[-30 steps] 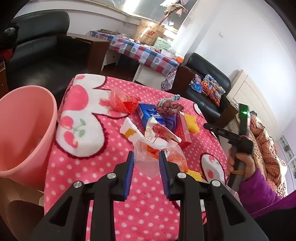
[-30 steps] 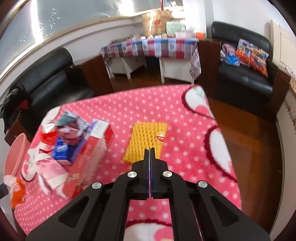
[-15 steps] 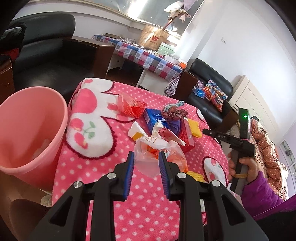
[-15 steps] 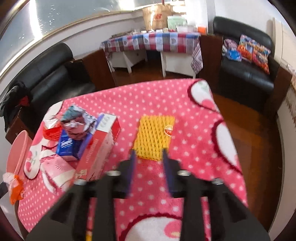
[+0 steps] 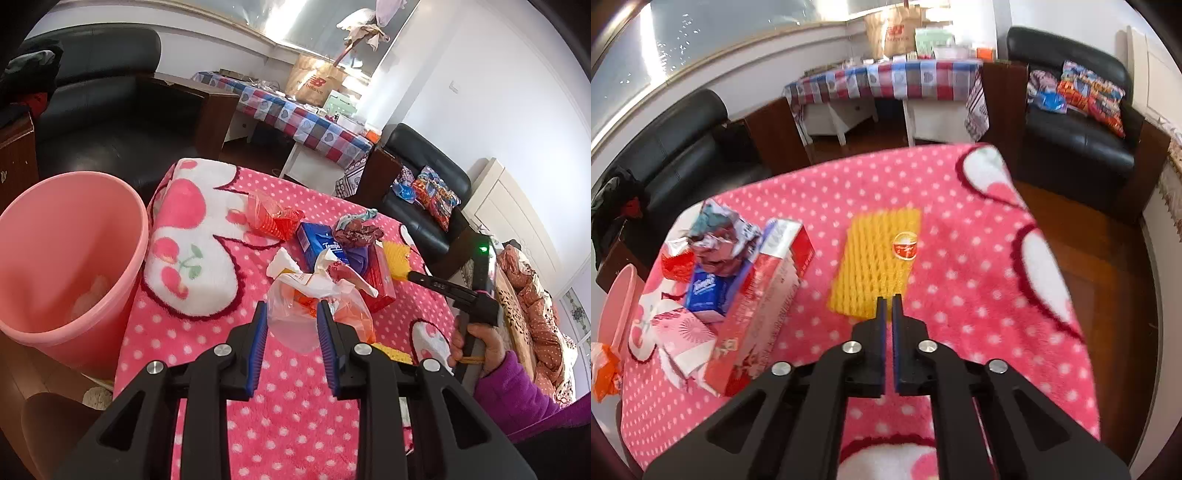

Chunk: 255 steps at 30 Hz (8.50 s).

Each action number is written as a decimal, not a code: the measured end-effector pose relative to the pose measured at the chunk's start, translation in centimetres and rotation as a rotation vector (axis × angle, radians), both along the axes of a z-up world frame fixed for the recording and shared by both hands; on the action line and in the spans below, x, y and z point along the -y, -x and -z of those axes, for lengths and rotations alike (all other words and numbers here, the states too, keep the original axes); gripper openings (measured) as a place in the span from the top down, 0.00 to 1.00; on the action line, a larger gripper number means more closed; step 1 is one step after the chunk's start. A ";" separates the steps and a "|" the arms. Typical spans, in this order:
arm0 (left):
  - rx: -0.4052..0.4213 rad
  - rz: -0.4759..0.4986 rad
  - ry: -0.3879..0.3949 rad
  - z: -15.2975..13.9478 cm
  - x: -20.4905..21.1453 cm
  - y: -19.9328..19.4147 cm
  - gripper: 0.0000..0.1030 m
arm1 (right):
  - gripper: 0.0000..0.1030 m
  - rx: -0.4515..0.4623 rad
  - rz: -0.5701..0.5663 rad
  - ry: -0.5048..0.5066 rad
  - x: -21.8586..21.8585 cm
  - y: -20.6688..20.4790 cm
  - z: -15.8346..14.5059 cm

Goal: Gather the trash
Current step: 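Lift and carry the clear bag and yellow mesh with both tools to the bucket, then open the left tool then the right tool to drop both items into the bucket, then move both open tools back over the table trash, then grasp the white foam strip with the left tool and lift it, then grasp the crumpled foil wrapper with the right tool while the left tool holds the foam strip, then carry the foam strip and foil wrapper with both tools over the pink bucket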

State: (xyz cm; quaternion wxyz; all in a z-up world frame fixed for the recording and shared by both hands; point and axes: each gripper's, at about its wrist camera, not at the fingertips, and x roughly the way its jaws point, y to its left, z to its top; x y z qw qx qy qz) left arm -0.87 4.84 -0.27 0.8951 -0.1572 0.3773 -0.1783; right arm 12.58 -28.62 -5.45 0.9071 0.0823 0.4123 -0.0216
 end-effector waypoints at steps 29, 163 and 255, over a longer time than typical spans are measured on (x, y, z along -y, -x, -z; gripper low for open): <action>0.182 -0.479 -0.179 -3.2 -9.6 4.9 0.75 | 0.98 0.234 -0.573 -0.068 -22.2 3.1 -10.8; -0.272 -0.110 -0.039 5.9 8.0 -7.8 0.91 | 0.72 0.075 -0.352 -0.090 -8.0 3.8 -3.9; -0.025 -0.570 -0.120 1.7 -16.2 3.0 0.93 | 0.90 0.073 -0.785 -0.040 -37.4 3.2 -5.0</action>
